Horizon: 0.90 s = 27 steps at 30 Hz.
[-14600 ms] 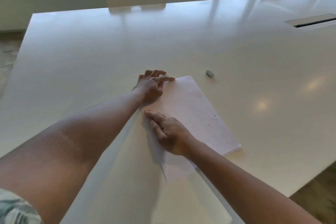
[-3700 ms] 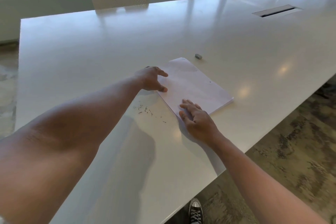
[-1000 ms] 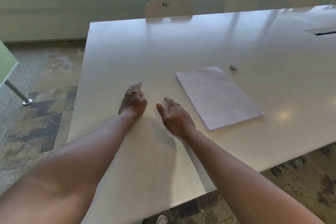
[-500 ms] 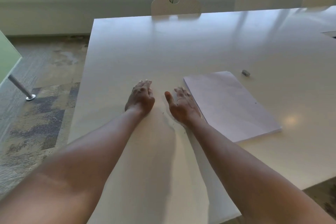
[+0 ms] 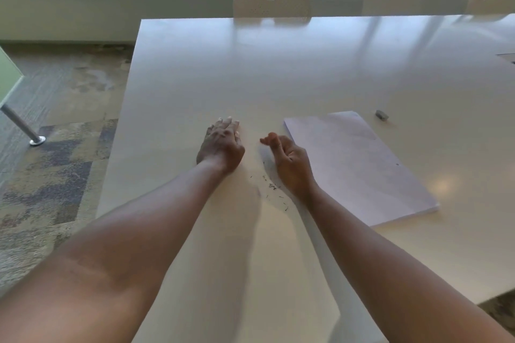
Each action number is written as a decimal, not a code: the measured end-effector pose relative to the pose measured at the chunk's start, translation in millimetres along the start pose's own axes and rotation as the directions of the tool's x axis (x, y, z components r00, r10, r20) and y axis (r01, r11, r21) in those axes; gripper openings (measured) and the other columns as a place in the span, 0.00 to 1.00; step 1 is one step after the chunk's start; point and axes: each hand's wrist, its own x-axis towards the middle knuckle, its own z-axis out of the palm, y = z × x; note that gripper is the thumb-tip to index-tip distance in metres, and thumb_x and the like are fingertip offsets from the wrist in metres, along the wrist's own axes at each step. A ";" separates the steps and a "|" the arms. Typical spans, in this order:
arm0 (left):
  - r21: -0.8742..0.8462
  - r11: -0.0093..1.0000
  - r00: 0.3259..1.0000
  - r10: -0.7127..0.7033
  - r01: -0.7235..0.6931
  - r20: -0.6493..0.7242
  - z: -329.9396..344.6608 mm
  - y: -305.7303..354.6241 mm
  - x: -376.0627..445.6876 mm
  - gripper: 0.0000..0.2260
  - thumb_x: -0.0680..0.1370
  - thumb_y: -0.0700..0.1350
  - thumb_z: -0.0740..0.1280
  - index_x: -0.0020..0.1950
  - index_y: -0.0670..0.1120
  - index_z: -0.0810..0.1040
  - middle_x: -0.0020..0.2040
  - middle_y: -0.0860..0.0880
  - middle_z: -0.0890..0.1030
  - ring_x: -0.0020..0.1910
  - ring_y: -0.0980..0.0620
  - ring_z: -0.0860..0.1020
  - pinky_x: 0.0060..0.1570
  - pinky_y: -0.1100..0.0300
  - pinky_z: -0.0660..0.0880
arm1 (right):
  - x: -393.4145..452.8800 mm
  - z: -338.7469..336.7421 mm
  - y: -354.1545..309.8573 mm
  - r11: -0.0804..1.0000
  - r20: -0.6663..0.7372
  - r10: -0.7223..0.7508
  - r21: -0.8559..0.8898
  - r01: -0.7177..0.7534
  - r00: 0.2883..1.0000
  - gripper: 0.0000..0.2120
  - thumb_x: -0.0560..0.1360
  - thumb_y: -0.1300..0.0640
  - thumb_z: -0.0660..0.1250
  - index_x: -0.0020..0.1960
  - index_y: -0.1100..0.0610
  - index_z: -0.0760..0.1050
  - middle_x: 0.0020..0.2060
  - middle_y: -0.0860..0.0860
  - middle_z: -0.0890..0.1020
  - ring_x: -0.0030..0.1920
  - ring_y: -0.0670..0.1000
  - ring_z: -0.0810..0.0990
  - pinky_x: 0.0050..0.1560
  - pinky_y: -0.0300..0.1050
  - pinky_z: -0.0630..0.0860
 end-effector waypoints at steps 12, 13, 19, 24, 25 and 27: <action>0.011 0.998 0.997 -0.059 0.060 -0.046 -4.8 6.5 -15.4 0.23 0.85 0.43 0.54 0.81 0.46 0.66 0.82 0.49 0.64 0.81 0.51 0.59 0.78 0.59 0.52 | -10.3 4.6 -2.5 0.984 0.211 0.078 0.139 -0.109 0.974 0.16 0.80 0.42 0.62 0.55 0.52 0.81 0.49 0.47 0.87 0.52 0.51 0.84 0.56 0.48 0.78; 0.010 0.998 0.996 -0.065 0.066 -0.052 -4.3 5.8 -17.5 0.23 0.84 0.43 0.54 0.81 0.46 0.66 0.81 0.49 0.64 0.81 0.52 0.59 0.78 0.60 0.52 | -11.1 1.7 -7.3 0.977 0.174 0.075 0.184 -0.107 0.982 0.15 0.82 0.44 0.61 0.56 0.53 0.80 0.49 0.47 0.86 0.51 0.50 0.83 0.51 0.40 0.77; -0.014 0.991 0.987 -0.131 0.130 -0.094 -4.3 7.5 -35.9 0.23 0.83 0.42 0.54 0.79 0.48 0.69 0.81 0.51 0.66 0.80 0.53 0.61 0.77 0.60 0.55 | 3.5 4.6 -12.8 0.934 0.306 0.021 -0.345 0.090 0.952 0.24 0.83 0.40 0.52 0.72 0.52 0.70 0.67 0.50 0.77 0.70 0.52 0.72 0.69 0.46 0.67; -0.053 0.981 0.978 -0.189 0.185 -0.088 -7.2 9.8 -47.8 0.24 0.81 0.44 0.61 0.78 0.49 0.71 0.80 0.52 0.67 0.80 0.53 0.62 0.76 0.59 0.58 | -10.8 4.8 -8.8 0.996 0.408 -0.007 -0.083 0.045 0.913 0.16 0.82 0.44 0.58 0.57 0.49 0.81 0.54 0.49 0.85 0.58 0.48 0.81 0.64 0.50 0.74; -0.078 0.979 0.977 -0.194 0.187 -0.085 -8.7 10.1 -50.5 0.24 0.80 0.42 0.61 0.78 0.49 0.71 0.79 0.51 0.68 0.79 0.53 0.63 0.76 0.59 0.59 | -12.4 3.8 -7.5 1.000 0.382 -0.002 0.026 -0.008 0.924 0.13 0.82 0.45 0.59 0.53 0.49 0.81 0.51 0.48 0.86 0.56 0.46 0.82 0.62 0.48 0.75; -0.127 0.972 0.973 -0.209 0.196 -0.094 -12.1 10.9 -56.6 0.26 0.78 0.38 0.58 0.76 0.49 0.73 0.78 0.51 0.70 0.78 0.53 0.65 0.75 0.60 0.60 | -15.6 -0.4 -11.4 0.988 0.272 -0.004 0.149 -0.039 0.962 0.11 0.83 0.48 0.59 0.52 0.49 0.80 0.49 0.47 0.87 0.55 0.43 0.82 0.58 0.39 0.75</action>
